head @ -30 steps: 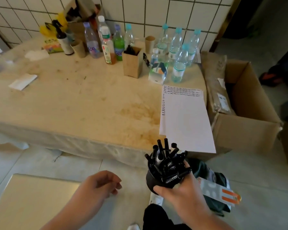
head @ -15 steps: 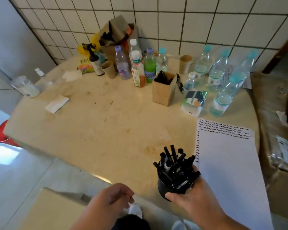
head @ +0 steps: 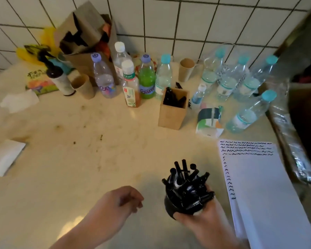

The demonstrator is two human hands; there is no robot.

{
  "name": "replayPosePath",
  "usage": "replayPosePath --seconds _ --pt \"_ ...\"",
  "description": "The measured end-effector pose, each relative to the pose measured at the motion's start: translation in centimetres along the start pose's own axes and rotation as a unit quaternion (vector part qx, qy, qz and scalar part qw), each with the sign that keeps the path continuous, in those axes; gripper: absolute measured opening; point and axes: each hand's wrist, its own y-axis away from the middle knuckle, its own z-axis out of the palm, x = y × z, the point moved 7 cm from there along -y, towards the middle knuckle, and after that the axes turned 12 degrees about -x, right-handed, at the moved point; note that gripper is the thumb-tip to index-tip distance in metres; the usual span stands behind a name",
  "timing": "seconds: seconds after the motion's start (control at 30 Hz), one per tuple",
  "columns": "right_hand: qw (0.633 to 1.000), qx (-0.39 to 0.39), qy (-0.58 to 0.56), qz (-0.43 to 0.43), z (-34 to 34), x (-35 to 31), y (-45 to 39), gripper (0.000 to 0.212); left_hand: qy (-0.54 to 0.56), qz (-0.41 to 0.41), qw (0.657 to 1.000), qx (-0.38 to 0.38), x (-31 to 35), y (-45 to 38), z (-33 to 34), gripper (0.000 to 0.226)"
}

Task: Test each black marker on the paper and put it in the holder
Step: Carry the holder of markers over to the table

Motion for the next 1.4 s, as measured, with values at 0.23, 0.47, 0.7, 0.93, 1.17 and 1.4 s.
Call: replayPosePath --seconds 0.23,0.47,0.7,0.93,1.17,1.4 --pt "0.999 0.007 -0.033 -0.028 1.7 -2.0 -1.0 0.079 0.018 0.004 1.0 0.007 -0.3 -1.0 -3.3 0.031" --pt "0.999 -0.019 -0.011 -0.038 3.7 -1.7 -1.2 0.072 0.02 0.003 0.999 0.03 -2.2 3.4 -2.0 0.024" --pt "0.998 -0.015 0.012 -0.054 7.3 -2.9 -1.9 0.072 0.044 0.02 0.991 0.123 -5.4 7.9 -4.8 0.024" --pt "0.993 -0.022 0.095 -0.059 11.4 -5.3 -7.6 0.078 0.081 0.025 0.988 0.128 -9.0 7.8 -9.8 0.034" --pt "0.975 -0.028 0.218 0.019 14.5 -7.7 -15.6 0.092 -0.043 0.02 0.998 0.045 -10.9 7.3 -15.2 0.034" --pt "0.901 -0.067 0.425 0.062 17.1 -10.3 -20.4 0.101 -0.107 0.037 0.993 0.037 -11.2 7.7 -17.4 0.019"
